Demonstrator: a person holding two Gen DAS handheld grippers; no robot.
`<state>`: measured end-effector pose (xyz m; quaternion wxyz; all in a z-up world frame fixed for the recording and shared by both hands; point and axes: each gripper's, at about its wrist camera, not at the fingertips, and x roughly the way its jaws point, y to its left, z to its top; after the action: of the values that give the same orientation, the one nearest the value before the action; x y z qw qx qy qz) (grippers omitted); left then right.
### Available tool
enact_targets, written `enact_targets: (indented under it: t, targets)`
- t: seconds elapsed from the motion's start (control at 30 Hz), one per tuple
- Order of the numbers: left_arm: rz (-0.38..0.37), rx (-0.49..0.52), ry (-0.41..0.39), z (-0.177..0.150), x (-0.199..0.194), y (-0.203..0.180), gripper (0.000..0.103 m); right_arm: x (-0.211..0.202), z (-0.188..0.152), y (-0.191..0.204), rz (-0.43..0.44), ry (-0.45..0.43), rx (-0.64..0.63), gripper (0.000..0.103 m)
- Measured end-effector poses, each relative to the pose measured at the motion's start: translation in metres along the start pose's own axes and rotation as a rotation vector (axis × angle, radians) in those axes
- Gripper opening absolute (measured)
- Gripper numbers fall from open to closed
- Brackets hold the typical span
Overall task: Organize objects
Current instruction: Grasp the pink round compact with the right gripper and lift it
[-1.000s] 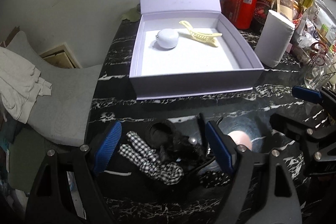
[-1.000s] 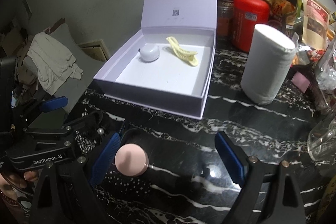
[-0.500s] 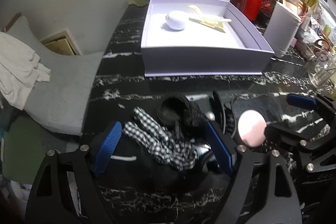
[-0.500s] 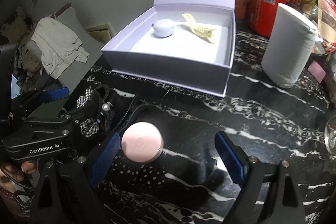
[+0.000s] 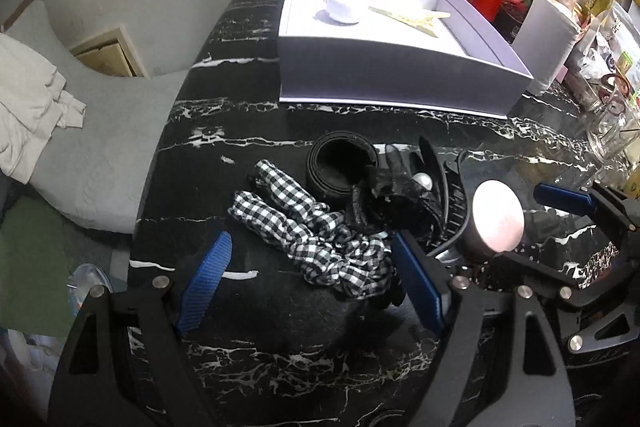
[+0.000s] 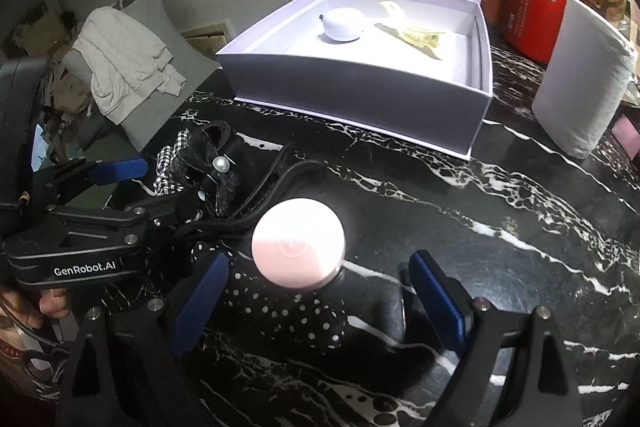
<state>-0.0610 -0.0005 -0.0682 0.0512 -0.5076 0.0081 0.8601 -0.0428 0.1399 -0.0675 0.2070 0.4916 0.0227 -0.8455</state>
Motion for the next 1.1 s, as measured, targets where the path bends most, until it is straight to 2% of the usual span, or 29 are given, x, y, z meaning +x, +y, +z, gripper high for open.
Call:
enact_targets:
  t: [0.27, 0.37, 0.43, 0.47, 0.57, 0.63, 0.73, 0.83, 1.1]
  targets:
    - [-0.042, -0.013, 0.021, -0.001, 0.009, 0.005, 0.081, 0.008, 0.002, 0.000, 0.019, -0.010, -0.004, 0.092]
    - [-0.048, -0.012, 0.019, -0.002, 0.011, 0.006, 0.081, 0.010, 0.002, 0.000, 0.025, -0.016, -0.003, 0.084]
    - [-0.047, -0.007, 0.013, -0.002, 0.011, 0.005, 0.081, 0.009, 0.002, 0.000, 0.025, -0.024, -0.007, 0.073]
    - [-0.046, -0.005, 0.009, -0.002, 0.012, 0.005, 0.081, 0.009, 0.001, -0.001, 0.024, -0.031, -0.012, 0.071]
    - [-0.043, 0.005, -0.001, -0.002, 0.011, 0.004, 0.071, 0.009, 0.001, -0.001, 0.035, -0.033, -0.016, 0.065]
    - [-0.052, 0.010, -0.011, -0.001, 0.009, 0.004, 0.056, 0.009, 0.000, 0.000, 0.037, -0.032, -0.025, 0.059]
    - [-0.061, 0.014, -0.006, -0.003, 0.007, 0.007, 0.051, 0.008, -0.001, 0.002, 0.032, -0.032, -0.042, 0.053]
    - [-0.037, 0.033, -0.005, -0.007, 0.004, 0.008, 0.047, 0.005, -0.004, 0.004, 0.027, -0.033, -0.059, 0.053]
    - [0.003, 0.043, 0.009, -0.020, -0.003, 0.010, 0.047, 0.000, -0.011, 0.008, 0.029, -0.033, -0.079, 0.053]
